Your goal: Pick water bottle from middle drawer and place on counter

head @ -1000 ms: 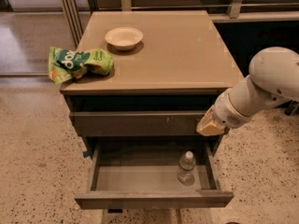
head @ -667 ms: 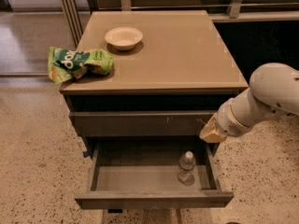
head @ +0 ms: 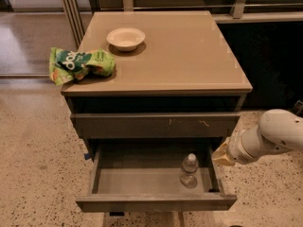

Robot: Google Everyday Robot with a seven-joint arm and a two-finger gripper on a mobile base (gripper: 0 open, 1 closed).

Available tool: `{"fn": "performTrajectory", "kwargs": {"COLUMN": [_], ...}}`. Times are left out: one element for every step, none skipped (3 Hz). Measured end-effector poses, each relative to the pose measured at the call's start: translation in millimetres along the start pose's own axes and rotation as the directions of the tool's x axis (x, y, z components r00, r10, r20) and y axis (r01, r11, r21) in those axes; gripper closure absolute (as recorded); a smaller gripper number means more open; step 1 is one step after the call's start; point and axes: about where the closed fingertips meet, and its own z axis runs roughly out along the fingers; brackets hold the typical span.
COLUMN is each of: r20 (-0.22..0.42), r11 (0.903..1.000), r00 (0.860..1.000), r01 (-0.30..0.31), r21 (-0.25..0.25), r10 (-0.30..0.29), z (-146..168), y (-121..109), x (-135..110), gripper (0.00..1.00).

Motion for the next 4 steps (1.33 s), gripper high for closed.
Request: {"fn": "performTrajectory", "kwargs": {"r20": [0.000,0.042,0.110,0.181], "r11": [1.0000,0.9999,1.0000,0.9997], "r00": [1.000,0.999,0.994,0.984], "r01": [0.000,0.011,0.005,-0.006], "r21": [0.000,0.000,-0.005,-0.022], "r10": [0.000,-0.011,-0.005,0.010], "z": [0.1,10.2,23.8,36.0], "y": [0.0,1.3,-1.0,-4.4], "x": [0.0,9.4,17.5,22.2], "gripper": [1.00,0.81,0.58,0.34]}}
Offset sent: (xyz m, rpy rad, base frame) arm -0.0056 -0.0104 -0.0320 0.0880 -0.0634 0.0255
